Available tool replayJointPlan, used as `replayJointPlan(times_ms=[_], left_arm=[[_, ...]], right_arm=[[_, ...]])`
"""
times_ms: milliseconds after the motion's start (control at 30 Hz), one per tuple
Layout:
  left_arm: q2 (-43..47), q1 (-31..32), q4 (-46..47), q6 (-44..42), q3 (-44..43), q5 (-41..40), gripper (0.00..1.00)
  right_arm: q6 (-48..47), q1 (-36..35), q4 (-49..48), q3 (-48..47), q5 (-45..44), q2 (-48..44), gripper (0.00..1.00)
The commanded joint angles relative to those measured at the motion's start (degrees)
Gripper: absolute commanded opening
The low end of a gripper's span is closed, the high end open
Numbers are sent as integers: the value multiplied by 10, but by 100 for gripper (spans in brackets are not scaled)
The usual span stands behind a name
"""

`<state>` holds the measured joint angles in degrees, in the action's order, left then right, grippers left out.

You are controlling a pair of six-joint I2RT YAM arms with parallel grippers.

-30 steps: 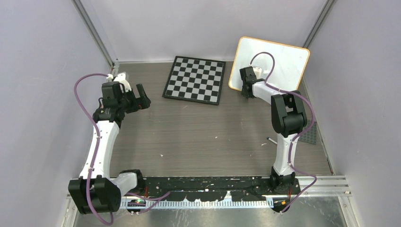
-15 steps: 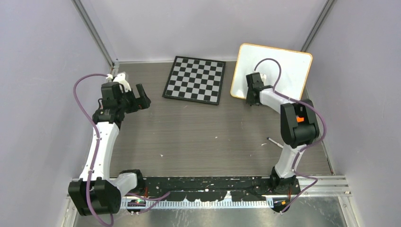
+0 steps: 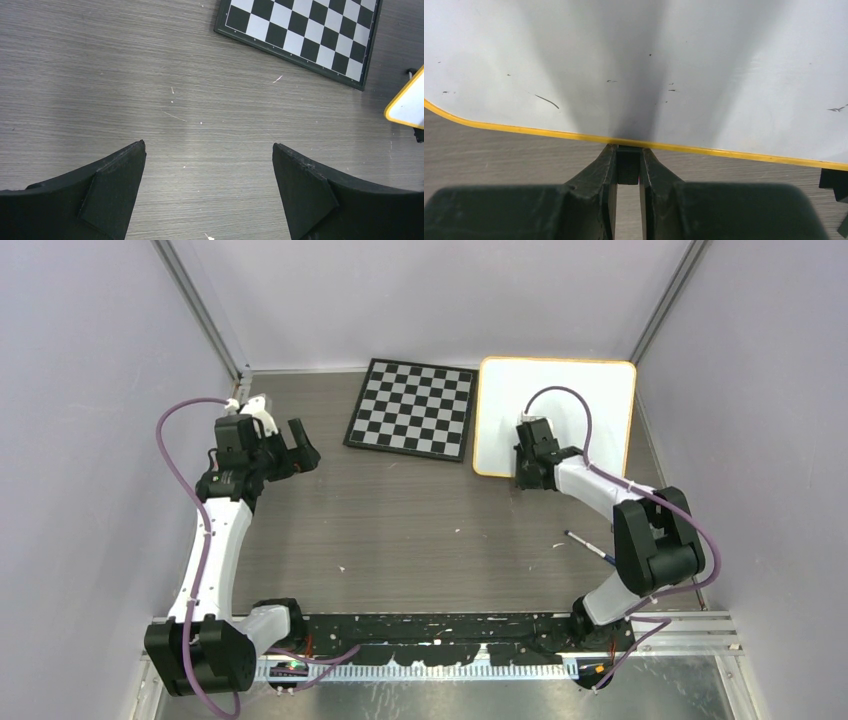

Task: Write a sentence on the whiteboard
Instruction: Move the whiteboard stand to the center of the board.

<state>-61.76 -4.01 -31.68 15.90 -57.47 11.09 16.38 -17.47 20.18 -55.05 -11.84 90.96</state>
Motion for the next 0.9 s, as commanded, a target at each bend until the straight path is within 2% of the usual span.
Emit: replayJointPlan(times_ms=[0, 633, 867], left_arm=[[7, 1, -15, -7, -34, -10, 100], [4, -4, -52, 24, -75, -35, 100], [7, -7, -65, 54, -105, -34, 100]], right_arm=[[-11, -41, -18, 8, 27, -52, 0], [1, -172, 40, 85, 94, -142, 0], [-11, -225, 37, 84, 174, -132, 0]])
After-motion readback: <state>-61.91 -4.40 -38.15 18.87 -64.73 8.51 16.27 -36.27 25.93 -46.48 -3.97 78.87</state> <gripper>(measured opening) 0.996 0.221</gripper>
